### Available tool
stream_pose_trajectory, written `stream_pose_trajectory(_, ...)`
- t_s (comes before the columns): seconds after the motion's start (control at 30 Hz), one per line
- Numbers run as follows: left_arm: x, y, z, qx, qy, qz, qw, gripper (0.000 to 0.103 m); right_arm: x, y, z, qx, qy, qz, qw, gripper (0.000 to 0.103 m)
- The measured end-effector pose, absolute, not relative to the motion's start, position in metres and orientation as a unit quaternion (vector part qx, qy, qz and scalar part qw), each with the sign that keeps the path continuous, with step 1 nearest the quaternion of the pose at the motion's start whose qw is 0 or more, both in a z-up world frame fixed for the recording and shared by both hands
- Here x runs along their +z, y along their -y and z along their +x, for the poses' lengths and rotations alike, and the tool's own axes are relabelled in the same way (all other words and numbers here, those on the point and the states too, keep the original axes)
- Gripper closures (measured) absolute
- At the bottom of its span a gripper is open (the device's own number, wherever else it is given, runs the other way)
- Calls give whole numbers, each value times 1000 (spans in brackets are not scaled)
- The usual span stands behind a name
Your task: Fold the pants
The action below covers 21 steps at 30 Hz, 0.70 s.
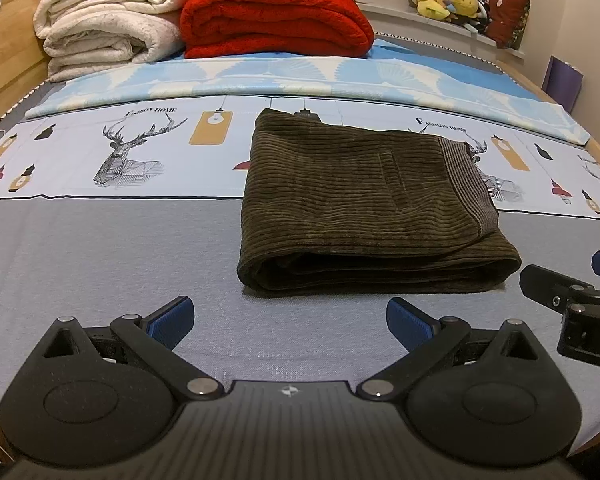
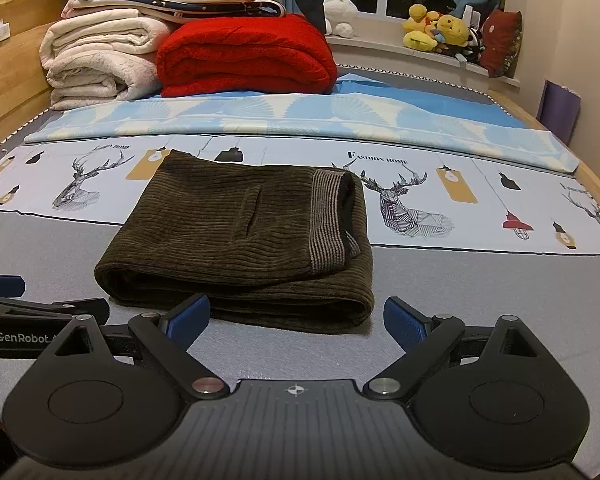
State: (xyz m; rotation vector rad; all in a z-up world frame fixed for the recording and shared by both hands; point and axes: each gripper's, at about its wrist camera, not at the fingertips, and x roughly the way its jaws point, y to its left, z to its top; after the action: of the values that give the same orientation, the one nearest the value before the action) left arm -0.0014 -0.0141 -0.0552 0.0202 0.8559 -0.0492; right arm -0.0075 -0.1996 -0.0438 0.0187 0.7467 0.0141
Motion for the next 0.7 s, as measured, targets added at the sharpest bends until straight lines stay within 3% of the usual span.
stream_pose_trajectory(0.7, -57, 17, 0, -30, -415, 9, 909, 1, -40, 204, -9, 13, -360, 13, 933, 9)
